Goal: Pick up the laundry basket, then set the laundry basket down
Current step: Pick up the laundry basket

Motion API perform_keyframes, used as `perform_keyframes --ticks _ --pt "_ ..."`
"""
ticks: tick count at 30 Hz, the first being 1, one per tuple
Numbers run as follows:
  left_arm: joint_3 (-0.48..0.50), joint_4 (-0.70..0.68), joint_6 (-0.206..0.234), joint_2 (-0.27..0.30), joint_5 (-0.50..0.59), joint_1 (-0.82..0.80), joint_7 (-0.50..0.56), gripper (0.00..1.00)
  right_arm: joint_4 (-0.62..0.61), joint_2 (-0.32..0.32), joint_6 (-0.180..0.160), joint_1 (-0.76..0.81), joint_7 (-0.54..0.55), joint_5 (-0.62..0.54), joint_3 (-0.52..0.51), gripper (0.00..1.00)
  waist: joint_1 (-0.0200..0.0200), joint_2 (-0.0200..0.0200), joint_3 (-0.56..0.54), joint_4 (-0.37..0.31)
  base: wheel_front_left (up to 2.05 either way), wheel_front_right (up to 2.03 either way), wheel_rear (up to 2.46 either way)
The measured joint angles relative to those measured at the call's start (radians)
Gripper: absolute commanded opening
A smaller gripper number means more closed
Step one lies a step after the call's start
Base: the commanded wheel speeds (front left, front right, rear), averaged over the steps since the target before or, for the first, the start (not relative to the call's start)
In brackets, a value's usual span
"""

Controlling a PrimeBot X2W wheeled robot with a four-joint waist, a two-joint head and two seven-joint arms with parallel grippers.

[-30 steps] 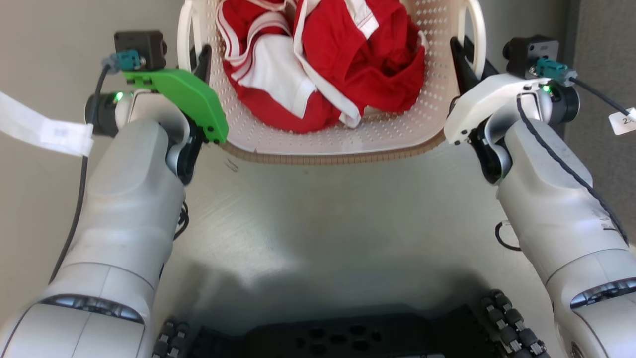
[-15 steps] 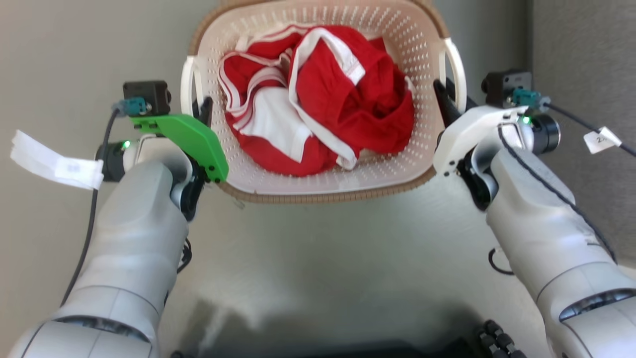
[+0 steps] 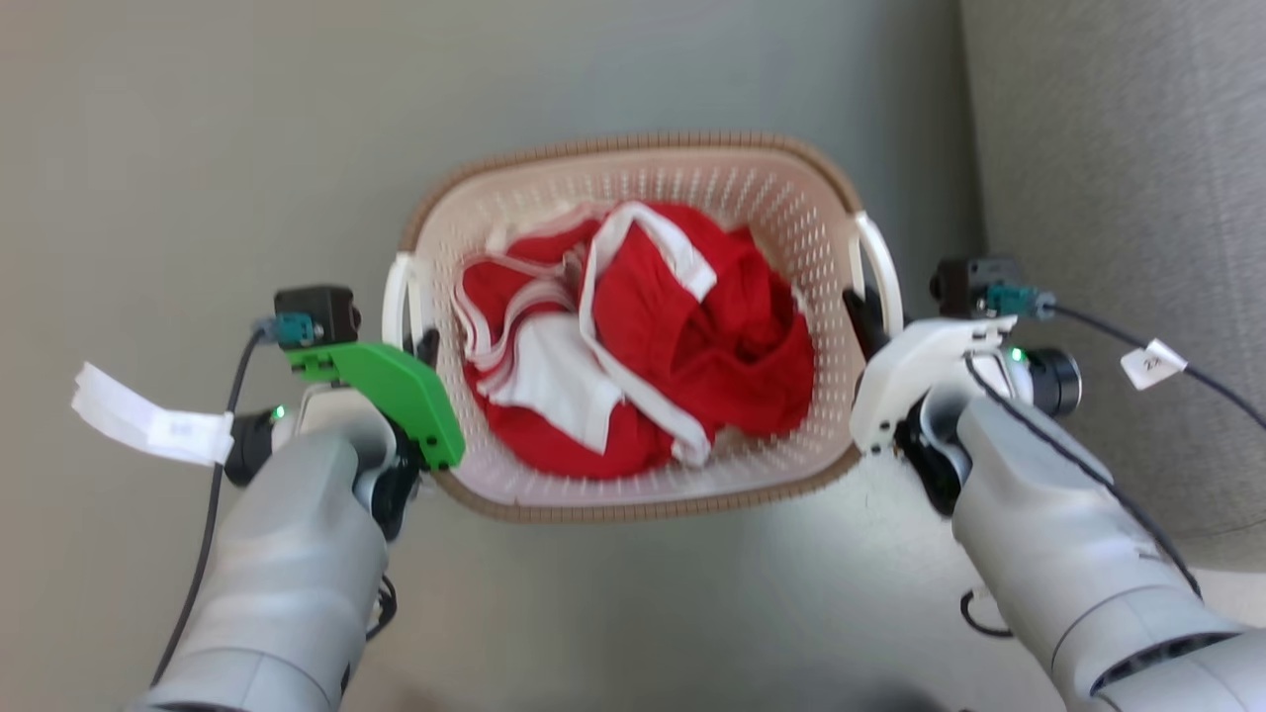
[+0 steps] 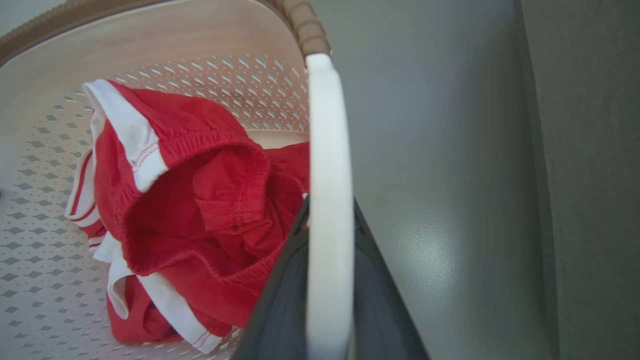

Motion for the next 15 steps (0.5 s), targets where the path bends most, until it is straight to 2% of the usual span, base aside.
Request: perform_keyframes --ticks 15 --pt "-0.007 0.012 0.0 -0.002 -0.059 0.116 0.105 0.0 0.063 0.016 0.012 0.079 0.095 0.021 0.021 0.0 0.0 0.0 -0.217 -0.009 0.0 0.0 0.0"
